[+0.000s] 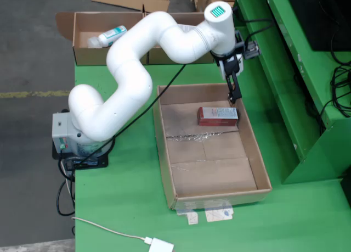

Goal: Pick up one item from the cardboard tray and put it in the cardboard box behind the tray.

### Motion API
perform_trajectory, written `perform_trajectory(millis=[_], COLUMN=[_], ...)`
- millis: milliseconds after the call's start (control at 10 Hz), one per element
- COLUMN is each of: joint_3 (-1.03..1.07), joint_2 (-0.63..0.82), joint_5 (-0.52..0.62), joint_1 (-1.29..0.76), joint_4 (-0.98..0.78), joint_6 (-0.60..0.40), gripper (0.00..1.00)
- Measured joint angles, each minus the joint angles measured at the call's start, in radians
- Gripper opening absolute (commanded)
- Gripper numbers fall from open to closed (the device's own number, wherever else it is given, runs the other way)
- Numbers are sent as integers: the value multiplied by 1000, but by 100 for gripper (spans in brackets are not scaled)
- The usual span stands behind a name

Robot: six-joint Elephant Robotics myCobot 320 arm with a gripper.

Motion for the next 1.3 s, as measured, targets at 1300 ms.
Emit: perform_trajectory(millis=[1300], joint_3=[-540], joint_2=[81], joint_5=[40], joint_1=[-21], joint_4=[291], joint_6=[-17], gripper=[100])
